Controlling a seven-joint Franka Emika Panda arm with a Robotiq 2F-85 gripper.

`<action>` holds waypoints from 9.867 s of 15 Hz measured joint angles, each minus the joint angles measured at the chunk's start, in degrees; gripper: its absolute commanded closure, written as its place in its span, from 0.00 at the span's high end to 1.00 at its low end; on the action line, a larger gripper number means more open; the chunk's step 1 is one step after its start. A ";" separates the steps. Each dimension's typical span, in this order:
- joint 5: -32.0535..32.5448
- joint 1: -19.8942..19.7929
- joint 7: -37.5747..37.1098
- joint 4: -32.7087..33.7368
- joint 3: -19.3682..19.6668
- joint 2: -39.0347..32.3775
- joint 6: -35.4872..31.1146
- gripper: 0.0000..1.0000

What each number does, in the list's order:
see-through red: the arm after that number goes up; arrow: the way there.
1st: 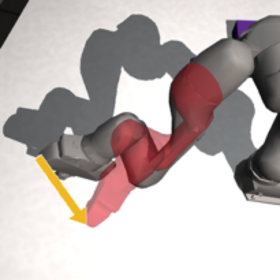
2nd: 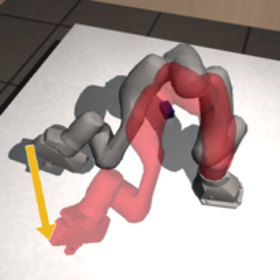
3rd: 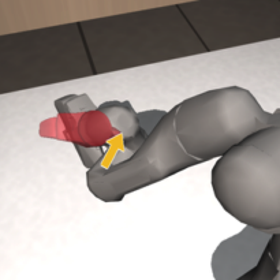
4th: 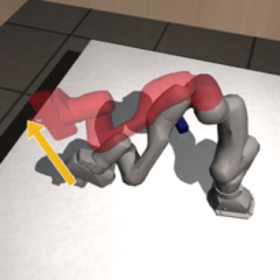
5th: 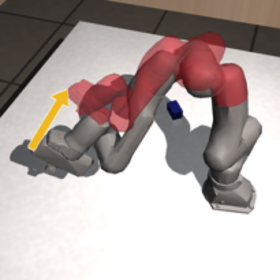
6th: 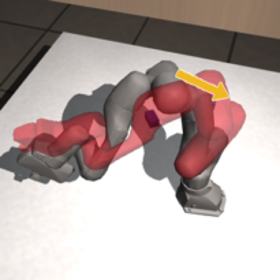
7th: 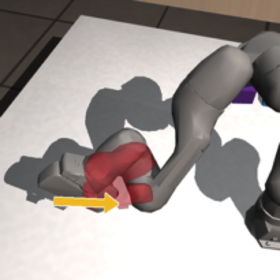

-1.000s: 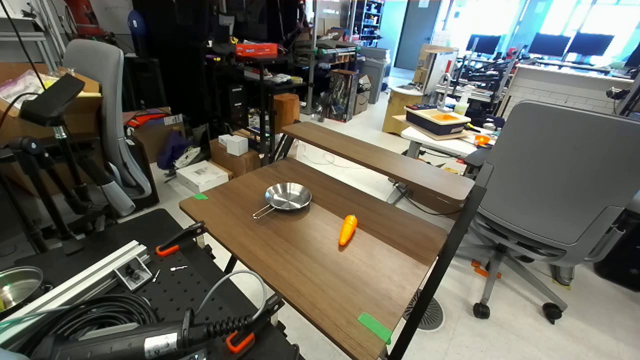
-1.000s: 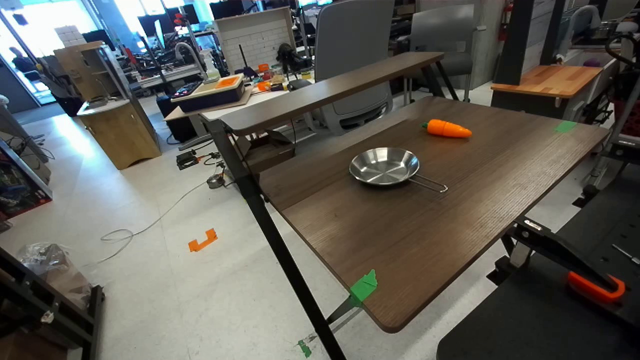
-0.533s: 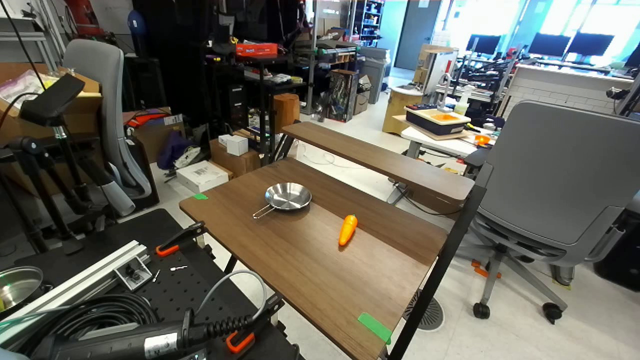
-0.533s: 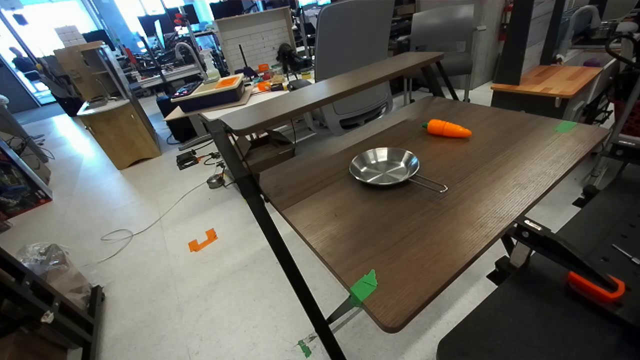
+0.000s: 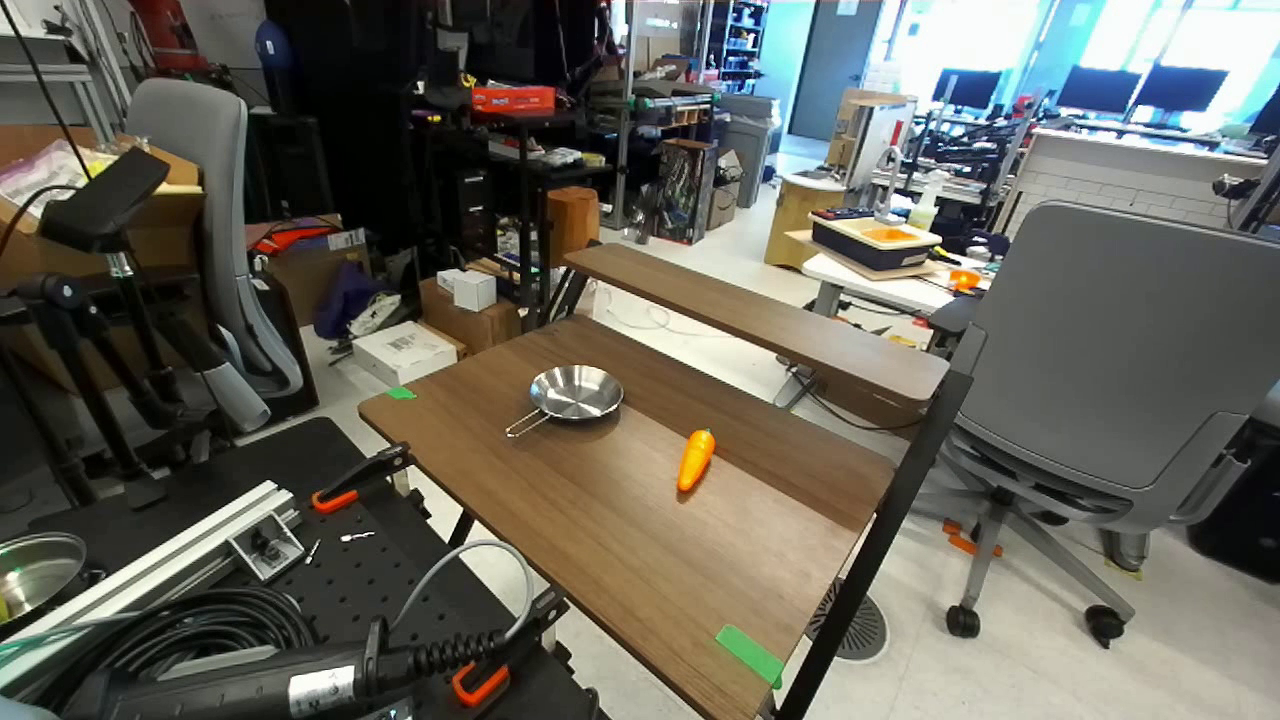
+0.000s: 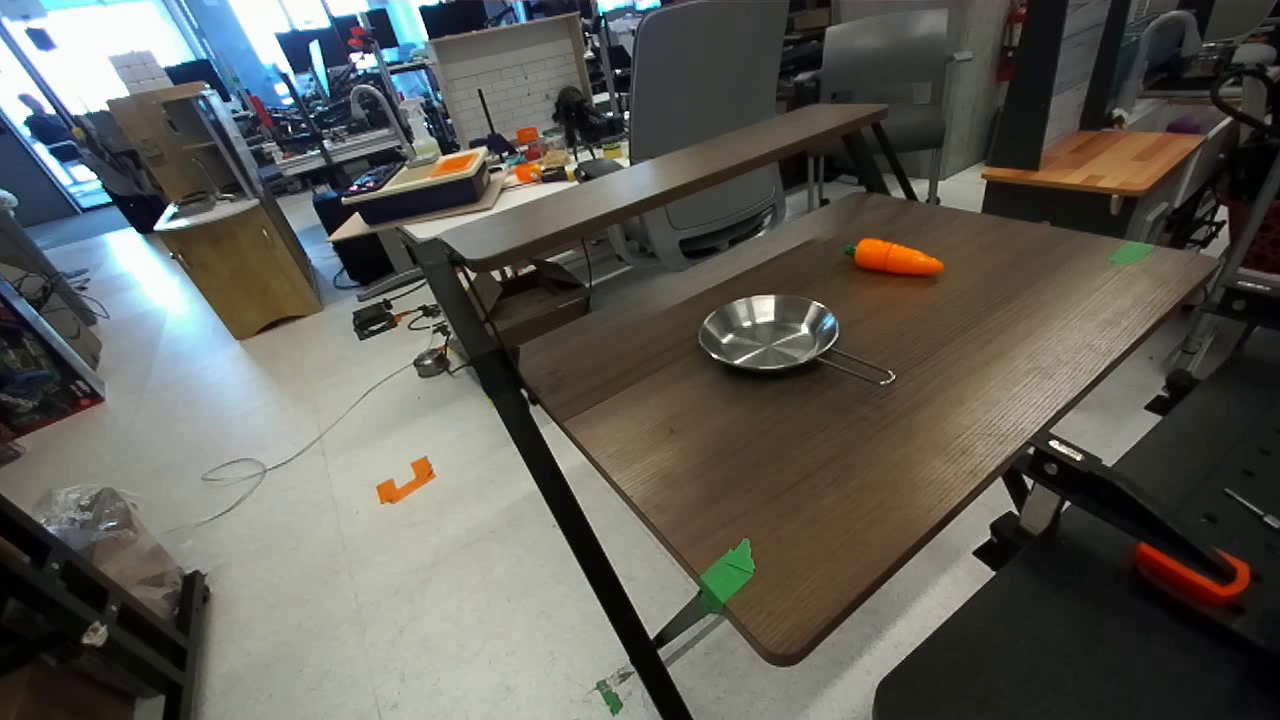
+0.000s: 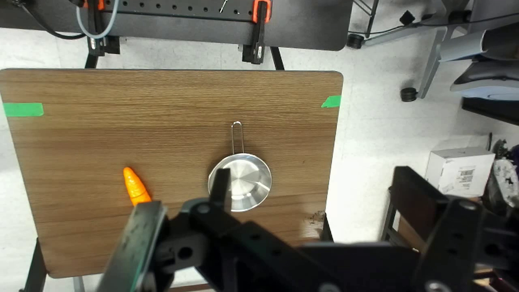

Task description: Put the orange object in the pan

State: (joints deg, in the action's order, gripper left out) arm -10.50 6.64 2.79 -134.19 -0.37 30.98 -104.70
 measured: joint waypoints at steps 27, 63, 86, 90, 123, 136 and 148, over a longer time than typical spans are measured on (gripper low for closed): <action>3.68 -0.97 -2.79 -2.06 -0.61 -4.97 0.00 1.00; 10.88 -2.32 -5.46 -2.34 -0.65 -10.49 -3.53 1.00; 15.57 -10.71 -5.80 6.05 4.56 -23.63 -8.31 1.00; 15.80 -11.49 -5.75 9.53 5.75 -26.97 -9.40 1.00; 30.03 -9.45 -1.27 29.58 4.31 -60.41 -23.78 1.00; 31.31 -9.39 -4.19 29.72 4.36 -60.18 -29.58 1.00; 26.53 -9.83 -1.90 37.10 1.89 -74.71 -29.92 1.00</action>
State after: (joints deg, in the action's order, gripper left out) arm 16.04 -3.19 0.89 -97.09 1.52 -43.74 -134.63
